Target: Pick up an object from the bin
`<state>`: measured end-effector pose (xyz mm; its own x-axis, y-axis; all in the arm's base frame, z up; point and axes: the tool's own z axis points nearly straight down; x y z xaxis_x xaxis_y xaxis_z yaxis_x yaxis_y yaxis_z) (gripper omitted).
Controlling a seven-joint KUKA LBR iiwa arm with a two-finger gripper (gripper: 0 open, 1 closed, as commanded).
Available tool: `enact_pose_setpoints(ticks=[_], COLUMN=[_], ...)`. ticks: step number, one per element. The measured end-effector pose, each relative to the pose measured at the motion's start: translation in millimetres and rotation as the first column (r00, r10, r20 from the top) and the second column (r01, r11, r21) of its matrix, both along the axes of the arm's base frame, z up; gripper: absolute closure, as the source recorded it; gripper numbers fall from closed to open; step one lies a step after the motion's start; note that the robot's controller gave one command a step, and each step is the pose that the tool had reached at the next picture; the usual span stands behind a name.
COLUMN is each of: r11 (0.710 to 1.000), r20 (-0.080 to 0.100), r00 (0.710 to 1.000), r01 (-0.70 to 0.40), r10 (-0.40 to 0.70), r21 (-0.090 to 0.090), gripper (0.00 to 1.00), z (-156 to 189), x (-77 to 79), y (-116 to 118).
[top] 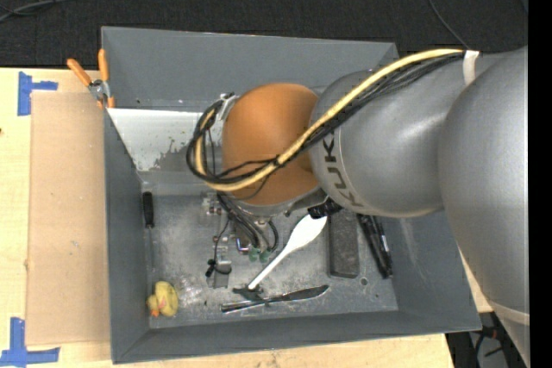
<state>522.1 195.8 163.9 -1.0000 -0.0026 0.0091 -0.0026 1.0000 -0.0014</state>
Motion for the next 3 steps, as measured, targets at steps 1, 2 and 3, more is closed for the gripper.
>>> enact_pose_setpoints(ticks=[1,2,3], r11=[1.0,0.986,0.934], r20=[0.007,0.006,0.011], r00=[1.0,0.986,0.934], r01=[0.005,-0.167,-0.357], r10=[-0.005,0.167,0.357], r21=[0.001,0.002,0.002], gripper=[0.0,0.0,0.0], z=[3.8,-56.8,-64.7], x=[2.2,-2.6,-6.6], y=[-1.2,-47.4,-89.4])
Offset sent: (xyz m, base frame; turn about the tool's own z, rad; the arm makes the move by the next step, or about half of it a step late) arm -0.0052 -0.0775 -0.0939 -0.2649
